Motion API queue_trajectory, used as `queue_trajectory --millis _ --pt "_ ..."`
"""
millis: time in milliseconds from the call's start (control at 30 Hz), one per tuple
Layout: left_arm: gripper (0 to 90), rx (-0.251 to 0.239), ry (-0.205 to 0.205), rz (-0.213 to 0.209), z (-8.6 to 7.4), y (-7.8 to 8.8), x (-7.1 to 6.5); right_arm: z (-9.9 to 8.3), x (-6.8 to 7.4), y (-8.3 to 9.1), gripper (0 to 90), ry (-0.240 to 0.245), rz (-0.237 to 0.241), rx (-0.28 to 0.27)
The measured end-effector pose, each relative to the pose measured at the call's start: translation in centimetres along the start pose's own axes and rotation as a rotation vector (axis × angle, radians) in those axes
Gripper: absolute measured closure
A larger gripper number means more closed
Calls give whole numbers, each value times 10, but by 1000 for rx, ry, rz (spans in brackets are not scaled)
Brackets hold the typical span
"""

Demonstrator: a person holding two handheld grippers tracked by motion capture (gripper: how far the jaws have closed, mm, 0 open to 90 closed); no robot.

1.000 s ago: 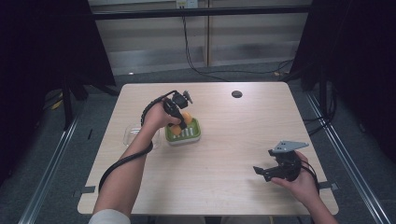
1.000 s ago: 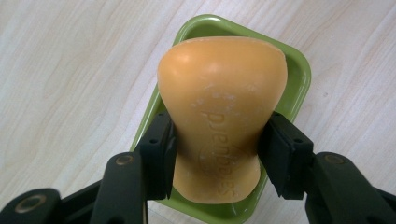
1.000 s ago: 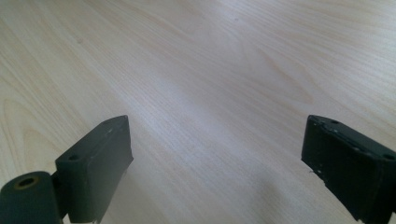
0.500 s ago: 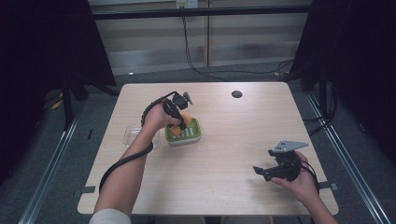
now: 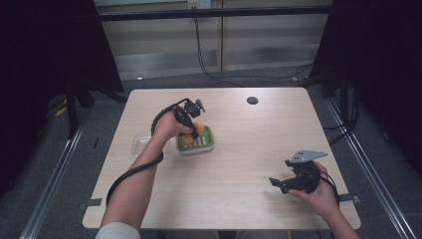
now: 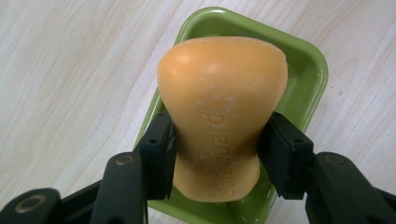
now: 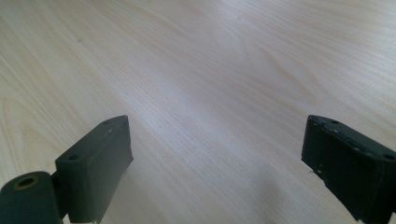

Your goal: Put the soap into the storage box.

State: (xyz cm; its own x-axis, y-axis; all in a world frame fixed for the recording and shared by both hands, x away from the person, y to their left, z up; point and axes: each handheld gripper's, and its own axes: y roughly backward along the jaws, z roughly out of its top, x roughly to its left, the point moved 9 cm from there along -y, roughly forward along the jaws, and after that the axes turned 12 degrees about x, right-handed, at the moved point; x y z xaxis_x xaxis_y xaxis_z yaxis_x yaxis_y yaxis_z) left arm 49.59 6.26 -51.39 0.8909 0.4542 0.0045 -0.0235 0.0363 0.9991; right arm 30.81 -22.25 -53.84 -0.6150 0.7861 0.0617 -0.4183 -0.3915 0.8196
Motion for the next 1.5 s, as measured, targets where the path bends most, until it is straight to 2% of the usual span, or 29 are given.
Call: queue_trajectory --millis 100,233,267,333,367,400,433,600,800,833,867,933,1000,1100,1133,1200,1267,1333,1367,1467,1500 --pt "493 18 -23 4 -1 0 1 0 0 0 81 -1 -2 -3" --pt "493 6 -2 1 1 -3 0 0 0 -1 81 1 1 0" --pt "493 2 -8 9 1 -3 1 0 0 -1 81 0 2 0" --pt "493 26 -19 2 -1 -4 1 0 0 -1 81 1 3 1" --pt "493 15 -3 2 0 -6 0 0 0 -1 81 1 2 1" --pt "493 32 -26 1 -1 -5 1 0 0 0 81 0 1 0" --pt "493 30 -29 7 -2 -7 2 0 0 0 81 -1 0 0" --pt "492 13 -1 4 -1 -10 1 -1 0 0 81 -5 0 2" --pt "492 21 -10 2 -1 -11 1 -1 0 0 81 -3 0 3" --pt "492 34 -27 -3 -2 -10 2 -1 0 0 81 -3 0 3" --pt "492 6 0 -1 1 -12 1 -1 0 0 81 -4 0 2" --pt "493 24 -8 -16 0 -13 1 0 0 0 81 -3 0 3" --pt "492 9 -8 2 1 -15 1 0 0 0 81 -3 0 2" --pt "492 15 -9 -8 1 -15 0 -1 0 0 81 -3 -1 2" --pt "492 7 -7 2 2 -15 1 -1 0 0 81 0 3 1" --pt "492 -3 11 -2 2 -16 -1 -1 0 0 81 -5 2 -1" --pt "492 -5 8 2 3 -16 0 0 0 0 81 -3 2 -1" --pt "492 -8 18 -11 3 -17 0 -1 0 0 80 -2 -2 1" --pt "492 -21 22 -2 4 -18 0 -1 0 0 80 -3 -2 2" --pt "492 -10 14 -9 4 -19 -1 -1 0 0 80 -1 -4 0" --pt "491 1 -1 -4 3 -18 1 0 0 0 80 -2 -2 0"
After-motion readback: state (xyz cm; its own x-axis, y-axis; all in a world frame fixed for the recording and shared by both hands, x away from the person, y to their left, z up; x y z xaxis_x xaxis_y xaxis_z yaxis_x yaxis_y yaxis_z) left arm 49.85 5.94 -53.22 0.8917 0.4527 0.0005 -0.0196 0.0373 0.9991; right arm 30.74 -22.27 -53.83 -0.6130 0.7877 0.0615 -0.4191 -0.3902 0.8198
